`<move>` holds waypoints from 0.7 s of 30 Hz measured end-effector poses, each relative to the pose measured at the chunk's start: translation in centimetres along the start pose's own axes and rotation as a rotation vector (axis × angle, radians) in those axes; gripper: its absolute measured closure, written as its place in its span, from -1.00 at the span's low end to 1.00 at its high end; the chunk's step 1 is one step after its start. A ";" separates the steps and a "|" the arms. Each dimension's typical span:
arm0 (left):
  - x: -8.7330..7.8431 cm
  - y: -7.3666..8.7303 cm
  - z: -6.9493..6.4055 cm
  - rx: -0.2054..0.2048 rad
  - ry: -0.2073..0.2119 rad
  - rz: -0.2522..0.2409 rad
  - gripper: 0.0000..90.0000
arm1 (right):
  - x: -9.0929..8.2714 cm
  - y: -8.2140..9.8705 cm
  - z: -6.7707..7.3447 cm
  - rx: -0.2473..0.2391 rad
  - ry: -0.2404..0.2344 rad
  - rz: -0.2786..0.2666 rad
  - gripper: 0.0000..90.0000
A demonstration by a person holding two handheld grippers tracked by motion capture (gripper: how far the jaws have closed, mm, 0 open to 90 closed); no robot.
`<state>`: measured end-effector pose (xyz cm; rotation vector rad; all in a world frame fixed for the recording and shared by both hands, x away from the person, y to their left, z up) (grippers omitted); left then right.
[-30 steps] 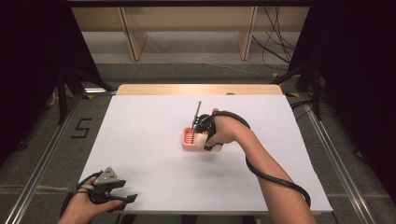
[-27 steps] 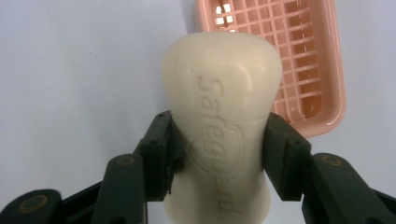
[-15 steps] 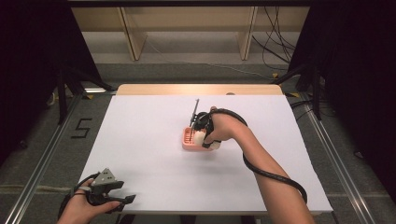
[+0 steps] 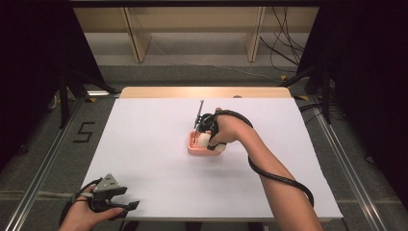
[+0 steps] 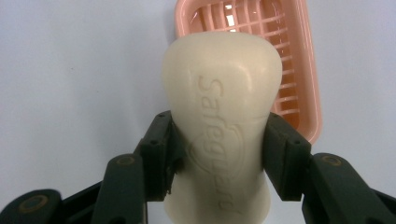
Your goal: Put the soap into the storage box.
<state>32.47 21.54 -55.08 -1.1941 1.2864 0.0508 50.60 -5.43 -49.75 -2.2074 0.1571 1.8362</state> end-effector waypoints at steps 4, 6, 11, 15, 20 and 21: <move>0.0 0.0 0.1 0.003 -0.009 -0.002 -0.36 | 0.1 -0.2 -0.1 0.002 0.006 -0.005 0.12; -0.1 0.0 0.2 0.013 -0.011 0.000 -0.36 | 0.1 -0.3 -0.1 0.000 0.004 -0.002 0.12; 0.0 0.0 0.2 0.013 -0.019 -0.002 -0.36 | 0.1 -0.6 -0.2 0.001 0.005 -0.005 0.12; 0.0 0.0 0.2 0.012 -0.017 -0.003 -0.36 | 0.2 -0.7 -0.5 -0.003 0.011 -0.008 0.13; 0.0 -0.1 0.2 0.011 -0.011 -0.008 -0.36 | 0.2 -1.0 -0.7 -0.006 0.014 -0.006 0.12; 0.0 -0.1 0.2 0.011 -0.011 -0.007 -0.36 | 0.2 -1.0 -0.6 0.002 0.008 -0.006 0.12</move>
Point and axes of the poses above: each handheld gripper's, and its own axes: x roughly forward along the jaws, y roughly out of its underside, z roughly to its left, the point moved 10 cm from there along x, roughly forward along the jaws, and after that the axes turned 5 degrees about y, right-handed, at the moved point
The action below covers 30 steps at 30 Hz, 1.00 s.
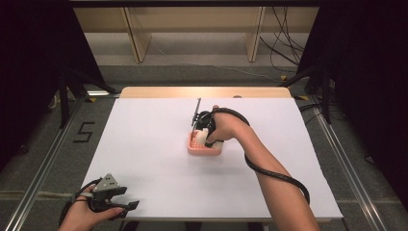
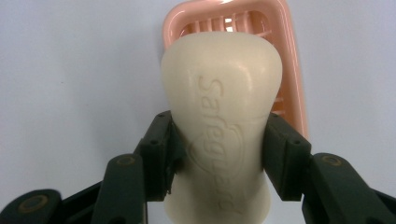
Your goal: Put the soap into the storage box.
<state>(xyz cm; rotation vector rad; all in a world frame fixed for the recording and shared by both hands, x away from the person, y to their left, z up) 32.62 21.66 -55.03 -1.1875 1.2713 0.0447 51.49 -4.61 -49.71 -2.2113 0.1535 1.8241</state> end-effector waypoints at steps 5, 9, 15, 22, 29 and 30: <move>-0.1 0.0 -0.1 -0.001 0.007 0.001 -0.36 | 0.1 -0.4 -0.3 -0.010 0.006 -0.003 0.12; -0.1 0.0 0.1 -0.001 -0.008 0.000 -0.36 | 0.1 -0.5 -0.5 -0.017 0.010 -0.007 0.12; -0.1 0.0 0.1 -0.002 -0.010 0.000 -0.36 | 0.3 -0.6 -0.6 0.005 0.010 -0.004 0.12; -0.1 0.0 0.1 0.000 -0.009 0.001 -0.36 | 0.5 -0.9 -0.8 0.001 0.013 -0.009 0.12; -0.1 0.0 0.0 0.000 -0.001 -0.004 -0.36 | 0.6 -1.2 -1.0 0.012 0.025 -0.017 0.12; -0.1 0.0 0.0 0.000 -0.001 -0.004 -0.36 | 0.6 -1.2 -1.0 0.012 0.025 -0.017 0.12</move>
Point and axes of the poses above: each handheld gripper's, and its own axes: x roughly forward along the jaws, y roughly out of its underside, z roughly to its left, the point moved 10 cm from there along x, roughly forward along the jaws, and after that the axes turned 5 degrees about y, right-handed, at the moved point
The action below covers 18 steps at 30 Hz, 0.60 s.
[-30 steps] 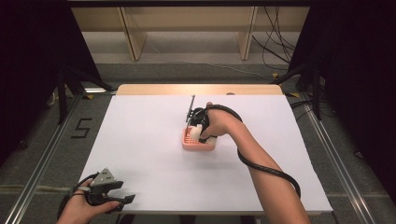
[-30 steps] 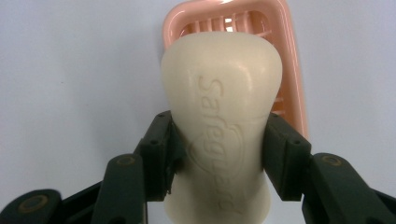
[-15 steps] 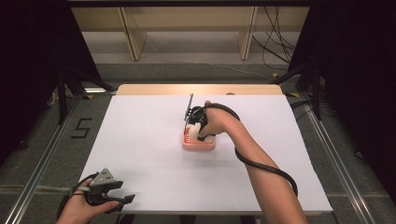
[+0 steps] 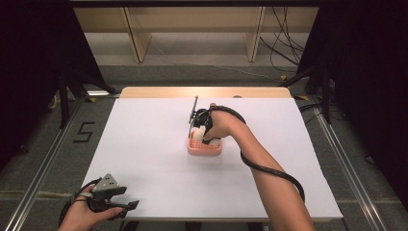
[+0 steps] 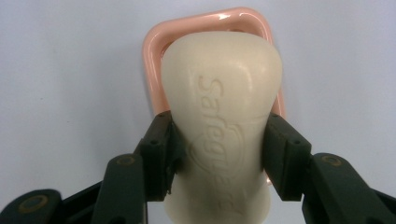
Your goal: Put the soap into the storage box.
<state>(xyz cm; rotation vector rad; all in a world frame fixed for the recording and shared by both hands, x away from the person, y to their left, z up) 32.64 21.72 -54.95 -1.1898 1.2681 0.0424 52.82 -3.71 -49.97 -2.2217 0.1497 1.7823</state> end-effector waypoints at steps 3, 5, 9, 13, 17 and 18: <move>0.0 0.0 0.0 -0.001 0.000 0.002 -0.36 | 0.1 -0.1 -0.2 -0.011 0.005 0.000 0.12; 0.0 0.0 0.0 0.003 -0.001 0.001 -0.36 | 0.2 -0.1 -0.2 -0.019 0.004 -0.008 0.12; 0.0 0.0 0.0 0.000 0.000 0.002 -0.36 | 0.5 -0.3 -0.5 -0.037 0.009 -0.026 0.12; 0.0 0.0 0.0 0.002 0.000 0.000 -0.36 | 0.6 -0.4 -0.6 -0.026 0.015 -0.025 0.12; 0.0 0.0 0.0 0.001 0.000 0.000 -0.36 | 0.6 -0.4 -0.5 -0.018 0.011 -0.016 0.12; 0.0 0.0 0.0 0.001 0.000 0.000 -0.36 | 0.7 -0.4 -0.4 0.004 0.005 -0.017 0.12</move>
Point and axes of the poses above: each handheld gripper's, and its own axes: x roughly forward along the jaws, y roughly out of its underside, z roughly to its left, the point moved 10 cm from there along x, roughly forward along the jaws, and after that the axes turned 5 degrees about y, right-handed, at the moved point
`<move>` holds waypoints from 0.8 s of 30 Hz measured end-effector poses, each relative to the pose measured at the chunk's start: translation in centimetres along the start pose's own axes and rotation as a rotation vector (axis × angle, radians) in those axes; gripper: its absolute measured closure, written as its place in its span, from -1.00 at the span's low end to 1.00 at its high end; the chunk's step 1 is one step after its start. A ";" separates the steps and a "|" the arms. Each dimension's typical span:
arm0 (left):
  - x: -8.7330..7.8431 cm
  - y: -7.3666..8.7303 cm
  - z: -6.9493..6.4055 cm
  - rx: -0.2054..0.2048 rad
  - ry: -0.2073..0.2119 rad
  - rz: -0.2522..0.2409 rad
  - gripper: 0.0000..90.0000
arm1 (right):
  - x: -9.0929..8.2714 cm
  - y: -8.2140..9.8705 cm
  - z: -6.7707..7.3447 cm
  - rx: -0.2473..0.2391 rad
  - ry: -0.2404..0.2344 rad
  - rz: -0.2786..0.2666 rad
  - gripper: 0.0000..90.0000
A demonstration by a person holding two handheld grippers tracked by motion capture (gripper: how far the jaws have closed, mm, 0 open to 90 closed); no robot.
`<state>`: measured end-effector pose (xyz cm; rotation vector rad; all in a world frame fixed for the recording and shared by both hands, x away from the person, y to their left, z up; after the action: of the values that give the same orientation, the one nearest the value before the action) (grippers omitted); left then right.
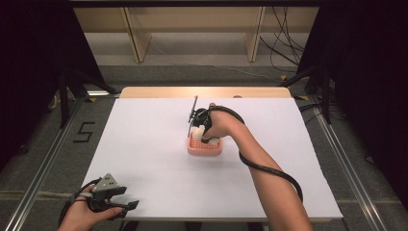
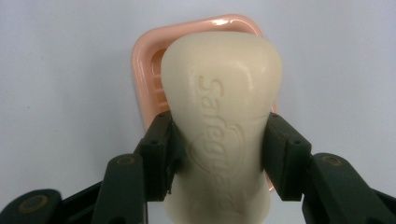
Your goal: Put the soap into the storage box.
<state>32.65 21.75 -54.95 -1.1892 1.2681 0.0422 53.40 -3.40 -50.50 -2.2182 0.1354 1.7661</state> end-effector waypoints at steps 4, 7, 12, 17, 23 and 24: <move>0.0 0.0 0.1 -0.001 -0.007 0.001 -0.36 | 0.2 -0.1 -0.1 -0.018 -0.001 -0.007 0.12; 0.0 0.0 0.1 -0.002 -0.008 0.000 -0.36 | 0.4 -0.2 0.0 0.000 -0.002 -0.009 0.12; 0.0 0.0 0.1 -0.001 -0.007 0.001 -0.36 | 0.6 -0.3 -0.2 -0.016 0.007 -0.014 0.12; 0.0 0.0 0.1 -0.001 -0.007 0.000 -0.36 | 0.9 -0.3 -0.2 -0.012 0.009 -0.016 0.12; 0.0 0.0 0.1 0.000 -0.007 0.001 -0.36 | 1.1 -0.4 -0.2 -0.022 0.003 -0.024 0.12; 0.0 0.0 0.1 0.000 -0.006 0.001 -0.36 | 1.3 -0.5 -0.2 -0.033 -0.001 -0.034 0.12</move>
<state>32.69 21.82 -54.96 -1.1878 1.2633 0.0469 54.04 -2.86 -51.62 -2.2289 0.0679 1.7643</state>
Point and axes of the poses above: each handheld gripper's, and its own axes: x roughly forward along the jaws, y roughly out of its underside, z roughly to its left, the point moved 10 cm from there along x, roughly forward along the jaws, and after that the axes turned 5 degrees about y, right-handed, at the moved point
